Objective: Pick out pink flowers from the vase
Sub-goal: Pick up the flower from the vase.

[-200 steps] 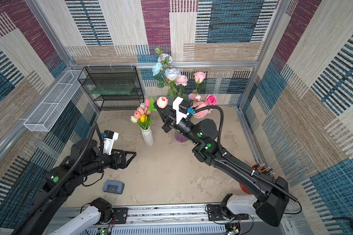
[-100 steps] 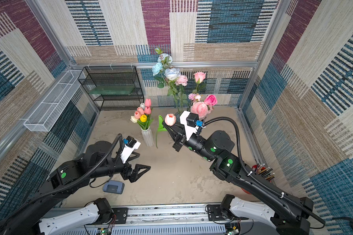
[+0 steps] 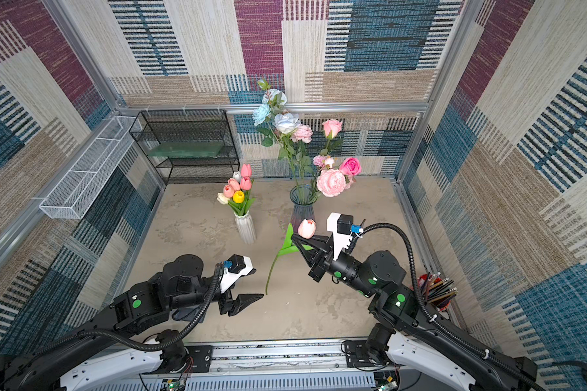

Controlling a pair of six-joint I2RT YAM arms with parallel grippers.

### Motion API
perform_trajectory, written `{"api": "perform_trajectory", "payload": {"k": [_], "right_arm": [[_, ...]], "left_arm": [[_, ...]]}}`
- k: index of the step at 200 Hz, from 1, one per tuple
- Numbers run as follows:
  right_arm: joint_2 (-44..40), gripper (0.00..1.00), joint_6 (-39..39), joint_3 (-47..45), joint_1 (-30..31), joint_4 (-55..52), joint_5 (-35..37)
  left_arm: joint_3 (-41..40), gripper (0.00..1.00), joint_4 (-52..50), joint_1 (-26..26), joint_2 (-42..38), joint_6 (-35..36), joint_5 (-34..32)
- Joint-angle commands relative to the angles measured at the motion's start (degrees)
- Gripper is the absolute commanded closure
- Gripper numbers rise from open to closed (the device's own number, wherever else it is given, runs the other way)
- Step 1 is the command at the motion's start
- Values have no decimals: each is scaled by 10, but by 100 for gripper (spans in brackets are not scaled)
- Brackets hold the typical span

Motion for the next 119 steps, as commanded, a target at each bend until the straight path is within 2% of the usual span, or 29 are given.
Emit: {"api": "perform_trajectory", "payload": {"k": [1,19,31,99,119], "right_arm": [[-5,100,20,-6,0,34,-25],[-7,100,21,-7,0,32,-30],[-7,100,21,-7,0,29,-33],[-20,100,18,-14,-4,13,-19],[-19,100,16,-15,-6,12,-19]], "left_arm": [[4,27,74,0,22,44,59],[10,30,76,0,43,46,55],[10,37,81,0,52,47,58],[-1,100,85,0,57,47,55],[-4,100,81,0,58,42,56]]}}
